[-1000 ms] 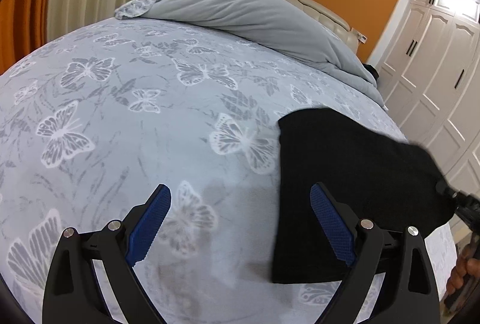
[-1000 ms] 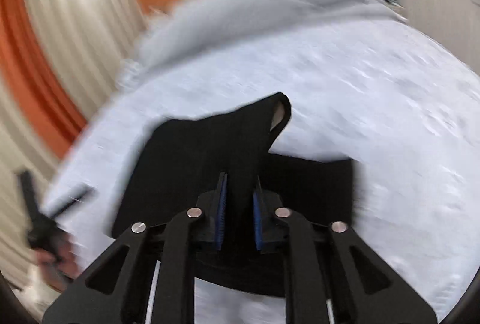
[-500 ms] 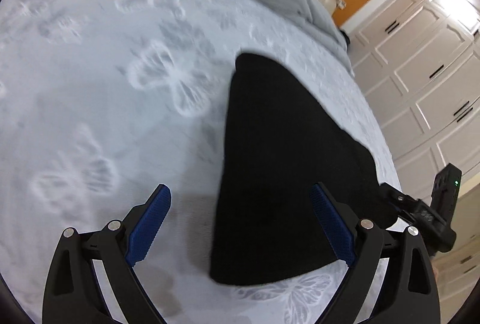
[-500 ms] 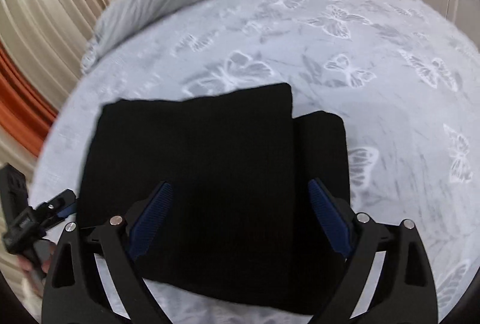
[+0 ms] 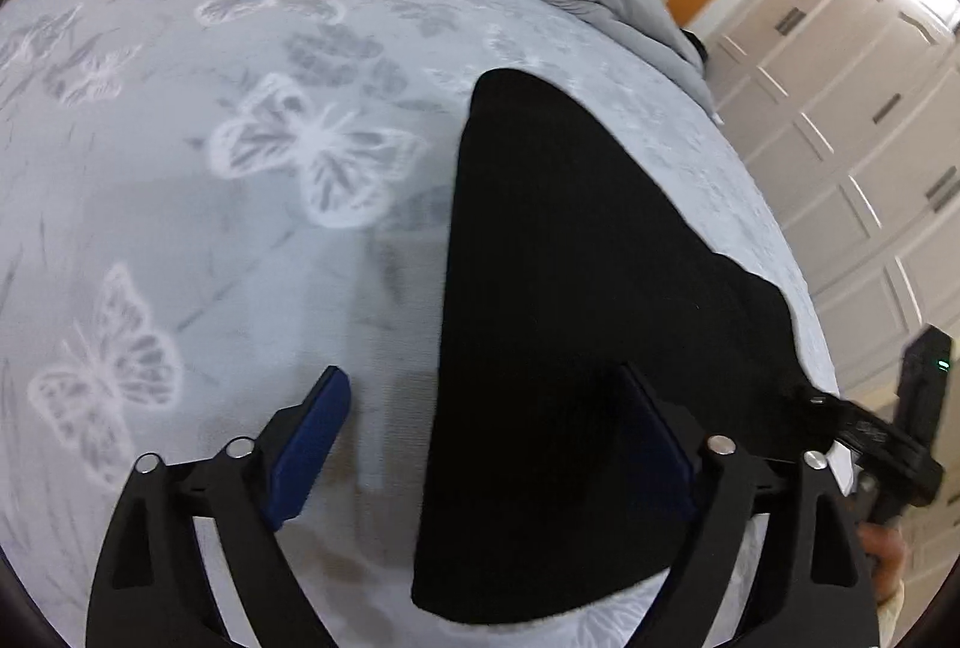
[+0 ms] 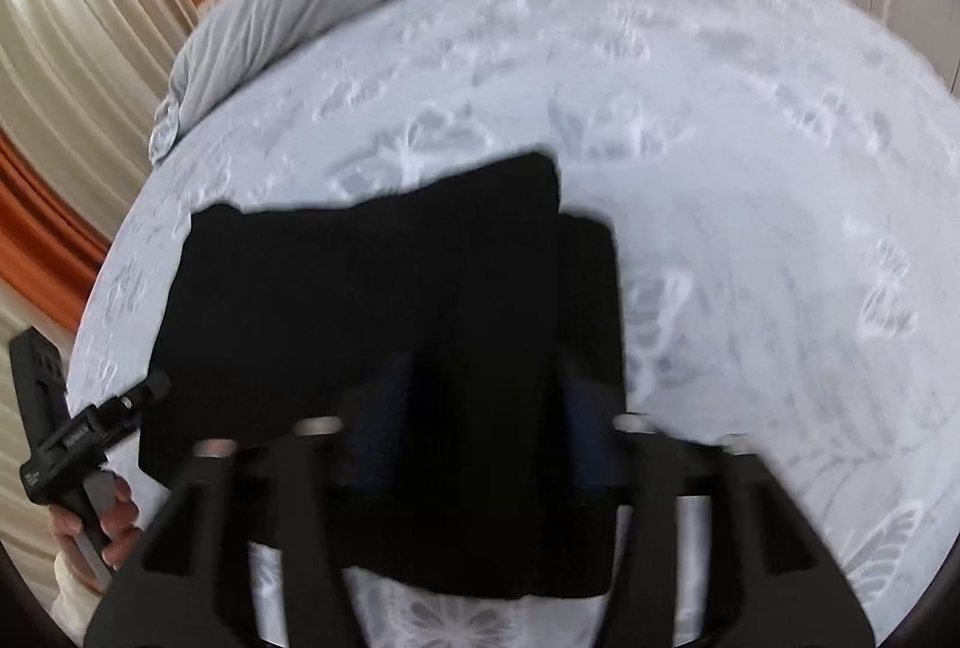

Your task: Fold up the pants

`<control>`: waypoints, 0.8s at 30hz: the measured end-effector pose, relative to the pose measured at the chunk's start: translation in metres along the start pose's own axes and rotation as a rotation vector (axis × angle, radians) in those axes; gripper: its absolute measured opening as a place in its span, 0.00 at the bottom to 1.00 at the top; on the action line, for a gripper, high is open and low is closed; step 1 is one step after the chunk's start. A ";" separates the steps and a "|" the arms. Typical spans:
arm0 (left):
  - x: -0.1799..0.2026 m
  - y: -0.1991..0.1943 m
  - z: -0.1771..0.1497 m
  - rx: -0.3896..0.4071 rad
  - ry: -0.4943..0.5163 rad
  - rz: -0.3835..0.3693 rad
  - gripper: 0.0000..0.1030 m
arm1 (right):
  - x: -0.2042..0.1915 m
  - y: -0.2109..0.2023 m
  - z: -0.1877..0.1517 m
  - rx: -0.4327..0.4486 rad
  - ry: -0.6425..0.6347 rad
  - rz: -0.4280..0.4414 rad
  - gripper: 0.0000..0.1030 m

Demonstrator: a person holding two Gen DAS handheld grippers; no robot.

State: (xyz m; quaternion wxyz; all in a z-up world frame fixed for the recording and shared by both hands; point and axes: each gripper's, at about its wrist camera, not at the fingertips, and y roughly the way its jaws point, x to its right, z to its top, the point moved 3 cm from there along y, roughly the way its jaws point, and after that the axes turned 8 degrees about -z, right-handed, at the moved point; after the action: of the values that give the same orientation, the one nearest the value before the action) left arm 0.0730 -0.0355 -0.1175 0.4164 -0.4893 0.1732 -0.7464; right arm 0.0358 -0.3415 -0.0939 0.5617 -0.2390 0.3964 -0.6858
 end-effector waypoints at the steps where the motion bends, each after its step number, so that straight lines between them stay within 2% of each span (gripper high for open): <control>1: -0.003 0.002 0.000 -0.008 -0.021 -0.014 0.86 | -0.001 0.005 0.000 -0.011 -0.022 -0.013 0.96; 2: -0.005 0.004 0.002 -0.010 -0.036 -0.027 0.88 | -0.004 0.019 -0.003 -0.058 -0.029 -0.010 0.96; 4: -0.005 0.007 0.005 -0.001 -0.024 -0.038 0.87 | -0.003 0.043 -0.011 -0.151 0.024 0.066 0.93; 5: -0.003 0.009 0.005 0.003 -0.004 -0.050 0.80 | -0.006 0.042 -0.011 -0.134 0.026 0.066 0.91; 6: -0.001 0.011 0.005 0.005 0.012 -0.070 0.66 | -0.010 0.035 -0.009 -0.108 0.008 0.086 0.82; 7: 0.002 0.014 0.003 -0.016 0.021 -0.146 0.42 | -0.012 0.027 -0.007 -0.089 0.018 0.112 0.57; 8: 0.003 0.013 0.004 -0.010 0.005 -0.153 0.36 | -0.013 0.017 -0.005 -0.058 0.034 0.131 0.38; 9: 0.004 0.010 0.006 -0.002 -0.002 -0.159 0.31 | -0.015 0.006 -0.003 -0.030 0.038 0.161 0.33; 10: 0.007 0.001 0.008 0.012 0.012 -0.158 0.20 | -0.018 -0.009 -0.002 0.001 0.034 0.200 0.32; 13: 0.013 -0.032 0.012 0.012 0.027 -0.179 0.16 | -0.033 -0.039 -0.005 0.040 -0.027 0.247 0.32; 15: 0.013 -0.057 0.004 -0.009 0.041 -0.166 0.15 | -0.034 -0.043 -0.021 0.009 -0.037 0.286 0.33; 16: 0.011 -0.068 -0.003 -0.018 0.058 -0.153 0.15 | -0.034 -0.038 -0.032 -0.028 -0.041 0.302 0.37; 18: 0.004 -0.083 -0.018 -0.028 0.080 -0.118 0.16 | -0.030 -0.022 -0.047 -0.080 -0.062 0.214 0.57; 19: -0.008 -0.085 -0.030 -0.045 0.060 -0.080 0.19 | -0.024 -0.018 -0.051 -0.081 -0.064 0.090 0.72; 20: -0.022 -0.080 -0.041 -0.074 0.036 -0.039 0.20 | -0.019 -0.020 -0.047 -0.064 -0.047 0.071 0.75; 21: -0.031 -0.074 -0.047 -0.089 0.029 -0.007 0.20 | -0.014 -0.028 -0.042 -0.026 -0.016 0.096 0.74; 22: -0.042 -0.072 -0.052 -0.073 0.001 -0.004 0.27 | -0.008 -0.042 -0.033 0.046 0.027 0.147 0.74; 24: -0.042 -0.082 -0.046 -0.029 -0.045 -0.040 0.26 | -0.008 -0.060 -0.021 0.131 0.039 0.198 0.74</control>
State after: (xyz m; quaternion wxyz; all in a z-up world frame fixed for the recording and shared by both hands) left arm 0.0033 0.0398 -0.1090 0.3979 -0.5153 0.1650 -0.7409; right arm -0.0132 -0.3250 -0.0557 0.6333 -0.1481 0.3835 -0.6557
